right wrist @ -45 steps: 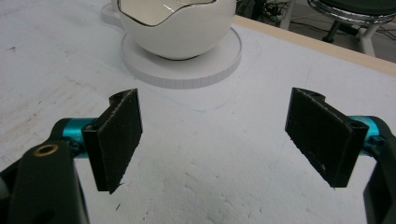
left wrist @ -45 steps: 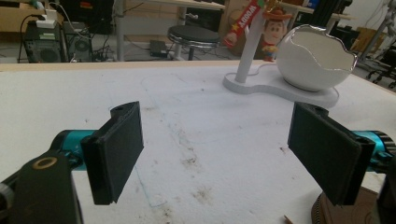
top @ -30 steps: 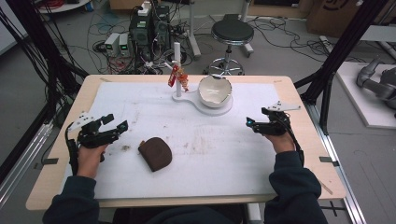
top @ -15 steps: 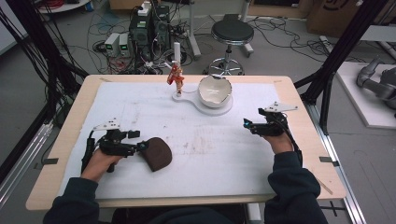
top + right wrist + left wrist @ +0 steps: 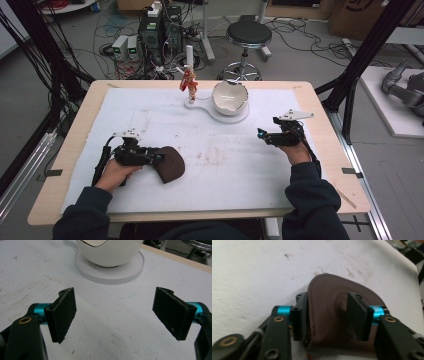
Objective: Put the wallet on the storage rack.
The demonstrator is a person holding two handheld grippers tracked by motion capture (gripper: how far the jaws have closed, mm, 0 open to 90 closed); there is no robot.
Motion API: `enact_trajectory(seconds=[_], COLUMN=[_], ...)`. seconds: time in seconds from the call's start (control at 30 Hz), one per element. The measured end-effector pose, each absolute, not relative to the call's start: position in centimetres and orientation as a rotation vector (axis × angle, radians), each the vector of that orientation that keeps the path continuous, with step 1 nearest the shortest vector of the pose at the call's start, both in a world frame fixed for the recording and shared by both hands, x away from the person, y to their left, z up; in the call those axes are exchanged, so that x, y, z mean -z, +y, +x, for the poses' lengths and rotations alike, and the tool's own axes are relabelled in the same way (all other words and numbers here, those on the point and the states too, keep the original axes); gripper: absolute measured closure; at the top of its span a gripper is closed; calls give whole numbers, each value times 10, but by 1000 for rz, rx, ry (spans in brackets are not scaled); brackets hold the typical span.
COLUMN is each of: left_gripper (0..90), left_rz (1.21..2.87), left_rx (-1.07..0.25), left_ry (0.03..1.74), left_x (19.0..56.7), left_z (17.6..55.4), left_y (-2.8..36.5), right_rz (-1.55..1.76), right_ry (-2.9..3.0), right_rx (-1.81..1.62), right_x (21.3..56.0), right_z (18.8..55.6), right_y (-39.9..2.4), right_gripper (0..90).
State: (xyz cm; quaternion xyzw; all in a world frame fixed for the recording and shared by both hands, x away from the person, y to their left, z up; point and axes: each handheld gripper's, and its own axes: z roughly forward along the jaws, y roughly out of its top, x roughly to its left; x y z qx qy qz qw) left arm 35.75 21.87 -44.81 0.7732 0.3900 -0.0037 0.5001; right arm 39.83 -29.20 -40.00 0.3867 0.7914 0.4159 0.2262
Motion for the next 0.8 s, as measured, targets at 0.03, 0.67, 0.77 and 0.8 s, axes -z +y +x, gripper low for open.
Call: enact_trajectory(seconds=[0.03, 0.67, 0.77, 0.8], left_gripper=[606, 829, 829, 830], left_rz=[1870, 1725, 1739, 1753], left_rx=[9, -92, -123, -141], left_ry=[943, 865, 832, 818], left_x=[448, 421, 418, 417], left_z=[358, 360, 359, 359], left_y=[219, 198, 194, 193], right_rz=[1067, 1058, 1031, 1023], right_ry=[2185, 2271, 2333, 2345], right_rx=[-1146, -1236, -1336, -1358], right_x=[400, 407, 410, 412], right_z=[398, 404, 405, 406], right_y=[-291, -267, -249, -245], right_gripper=[194, 194, 194, 194])
